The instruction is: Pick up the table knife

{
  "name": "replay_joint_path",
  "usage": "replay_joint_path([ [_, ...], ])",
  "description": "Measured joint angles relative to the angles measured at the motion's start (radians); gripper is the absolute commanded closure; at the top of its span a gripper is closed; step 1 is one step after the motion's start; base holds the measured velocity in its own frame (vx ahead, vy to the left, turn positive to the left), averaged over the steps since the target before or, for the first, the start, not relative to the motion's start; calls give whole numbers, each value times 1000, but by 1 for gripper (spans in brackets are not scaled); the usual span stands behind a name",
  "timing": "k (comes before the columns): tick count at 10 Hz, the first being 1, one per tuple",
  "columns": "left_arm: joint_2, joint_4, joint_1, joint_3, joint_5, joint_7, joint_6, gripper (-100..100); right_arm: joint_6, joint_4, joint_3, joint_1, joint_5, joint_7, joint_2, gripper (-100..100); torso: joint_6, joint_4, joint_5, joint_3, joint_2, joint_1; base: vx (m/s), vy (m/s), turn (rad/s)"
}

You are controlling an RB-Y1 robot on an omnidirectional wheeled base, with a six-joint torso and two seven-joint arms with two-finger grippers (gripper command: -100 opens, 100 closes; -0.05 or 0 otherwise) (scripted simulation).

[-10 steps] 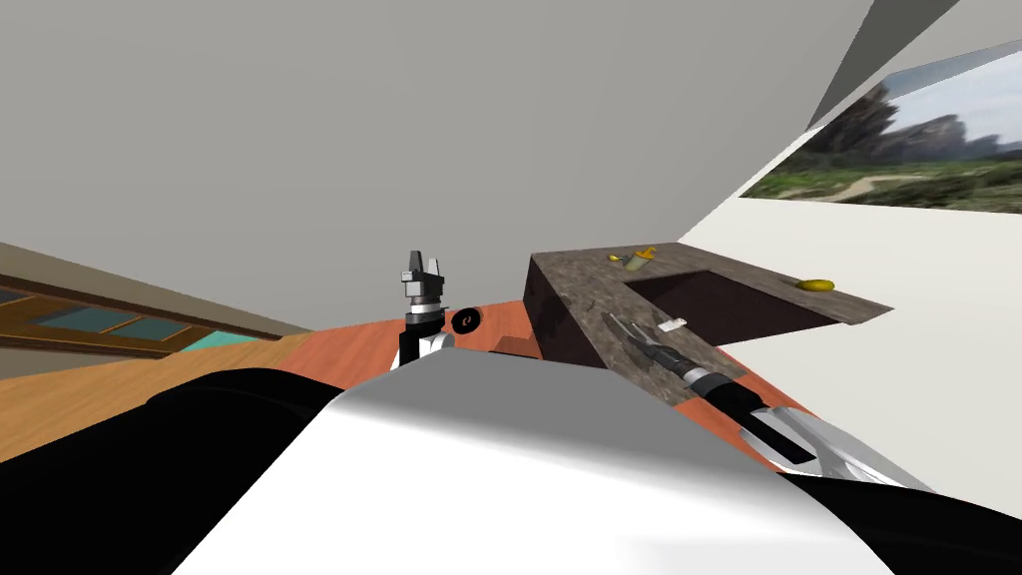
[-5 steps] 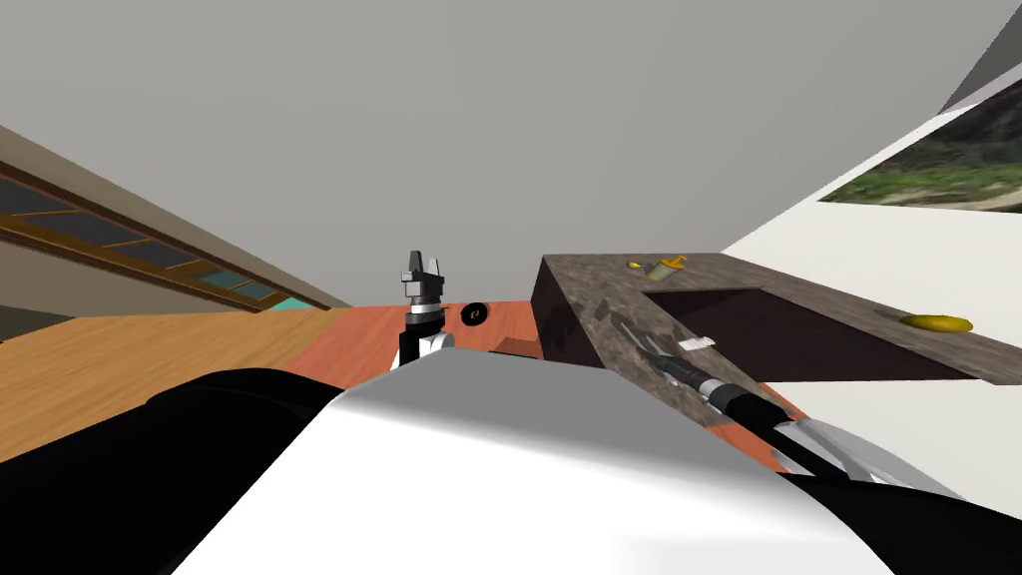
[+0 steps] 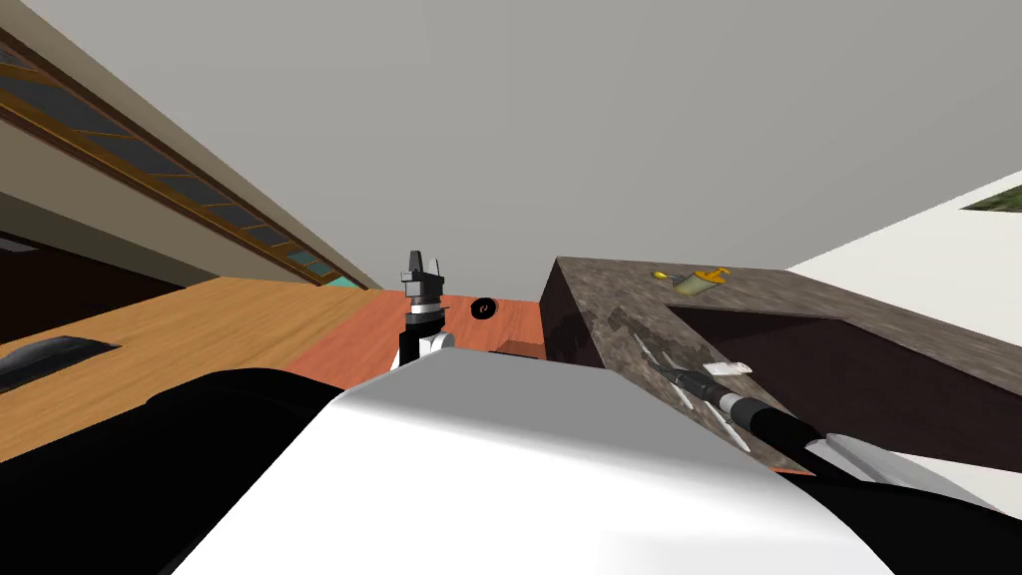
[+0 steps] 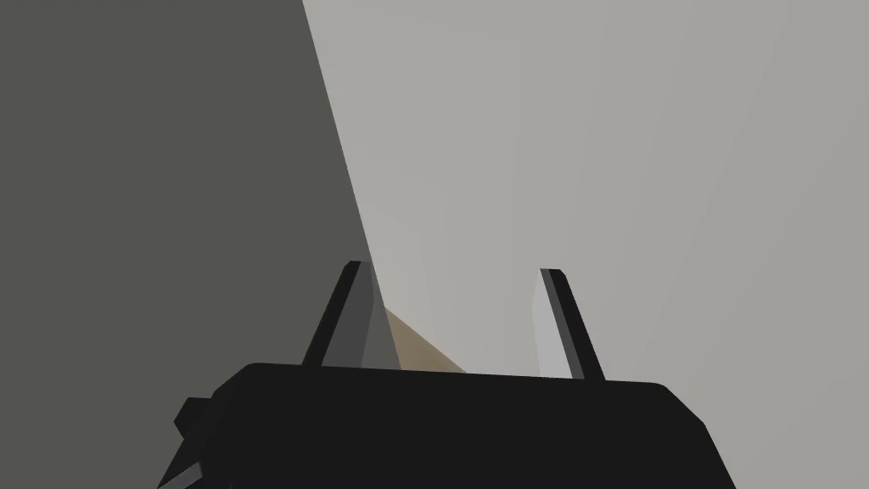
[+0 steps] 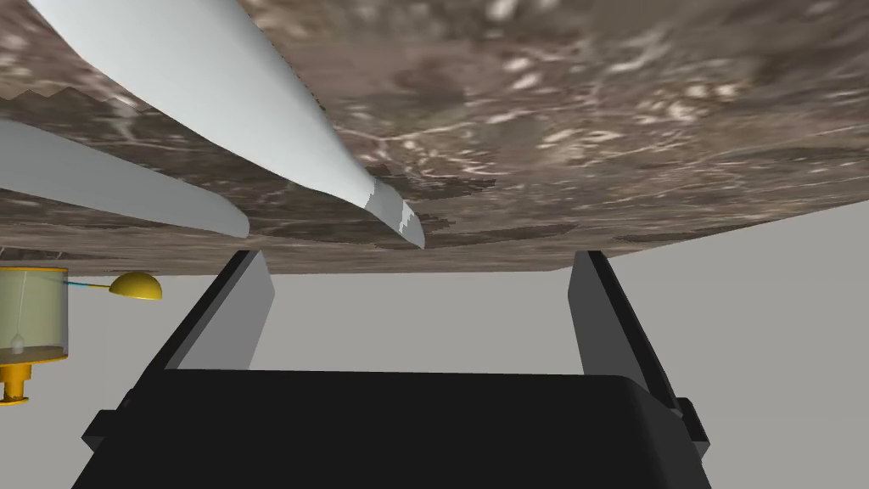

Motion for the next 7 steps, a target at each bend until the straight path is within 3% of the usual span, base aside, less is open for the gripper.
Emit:
replay_joint_path([
  [1, 0, 0, 0, 0, 0, 0, 0, 0, -8, 30, 6, -3, 11, 3, -13, -100, -1, 0, 0, 0, 0, 1, -33, -8, 62],
  [2, 0, 0, 0, 0, 0, 0, 0, 0, -11, 34, 7, -4, 12, 4, -14, 0, 1, 0, 0, -1, -1, 2, -5, -3, -12],
  [3, 0, 0, 0, 0, 0, 0, 0, 0, -10, 33, 7, -4, 12, 4, -14, -100, 1, -1, 1, -2, -3, 3, -40, 5, 289],
  [7, 0, 0, 0, 0, 0, 0, 0, 0, 1, 86, 72, -7, -100, 54, -33, -100, 1, 0, 1, 0, 0, 3, -59, 3, 133],
])
